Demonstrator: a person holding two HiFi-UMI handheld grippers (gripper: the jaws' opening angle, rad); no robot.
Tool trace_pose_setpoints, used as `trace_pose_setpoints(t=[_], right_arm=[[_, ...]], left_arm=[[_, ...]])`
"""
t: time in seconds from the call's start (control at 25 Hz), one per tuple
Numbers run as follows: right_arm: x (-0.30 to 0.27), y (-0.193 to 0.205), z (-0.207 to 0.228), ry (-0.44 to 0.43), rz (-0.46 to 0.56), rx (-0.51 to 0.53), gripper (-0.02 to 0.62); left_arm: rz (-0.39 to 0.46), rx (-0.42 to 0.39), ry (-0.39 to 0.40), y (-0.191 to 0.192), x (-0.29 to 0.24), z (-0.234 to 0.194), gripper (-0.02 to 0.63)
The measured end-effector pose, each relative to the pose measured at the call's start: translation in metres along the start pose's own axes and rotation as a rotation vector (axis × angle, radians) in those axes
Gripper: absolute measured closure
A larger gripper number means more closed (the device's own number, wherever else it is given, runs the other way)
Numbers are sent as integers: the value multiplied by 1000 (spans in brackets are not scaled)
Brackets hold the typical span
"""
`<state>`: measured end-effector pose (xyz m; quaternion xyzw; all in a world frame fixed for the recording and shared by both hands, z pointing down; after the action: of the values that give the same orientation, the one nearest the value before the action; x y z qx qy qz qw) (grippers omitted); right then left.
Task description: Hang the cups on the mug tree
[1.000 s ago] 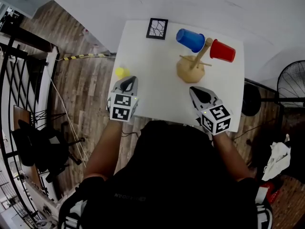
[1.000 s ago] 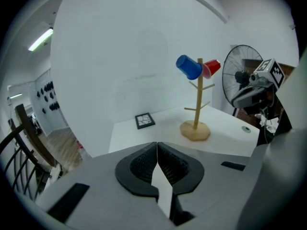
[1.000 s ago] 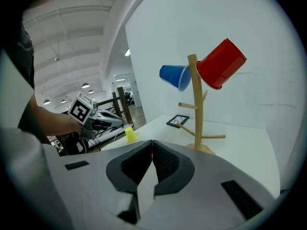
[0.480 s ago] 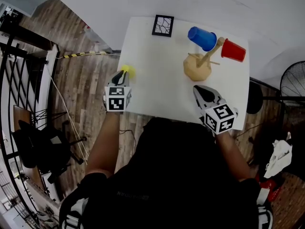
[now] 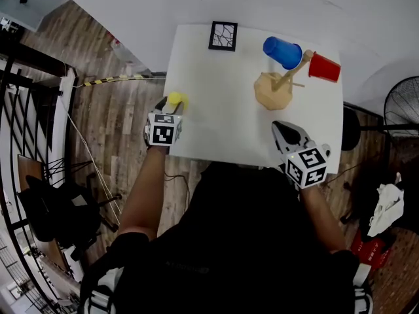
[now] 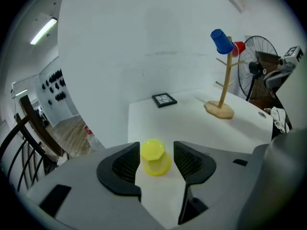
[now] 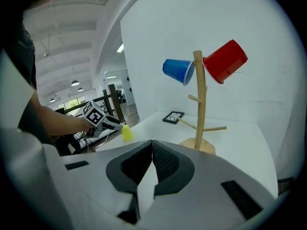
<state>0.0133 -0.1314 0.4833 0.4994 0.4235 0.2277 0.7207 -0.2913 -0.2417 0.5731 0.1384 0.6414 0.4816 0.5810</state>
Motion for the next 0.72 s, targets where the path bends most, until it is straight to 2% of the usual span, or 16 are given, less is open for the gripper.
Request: trace_pose_setpoints(t=[0.36,0.72], right_arm=[[8,7,-3,50,-13,-20,588],[19,21,0,85,-43,-37,588]], left_arm=[[-33,-1,36,5,-24,-6,354],[-54,51,45,16,-35,-5,353]])
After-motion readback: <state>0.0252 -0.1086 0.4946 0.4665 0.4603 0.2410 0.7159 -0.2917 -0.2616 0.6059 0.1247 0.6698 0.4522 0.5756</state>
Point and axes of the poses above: the fingertips, and each gripper's own axes: x backward along the fingers, z to its right, y out of its underside, the point moved 1 cm from there along x, backward along the fingers, and after that the axes turned 7 degrees about z, right-handed, at the moved point
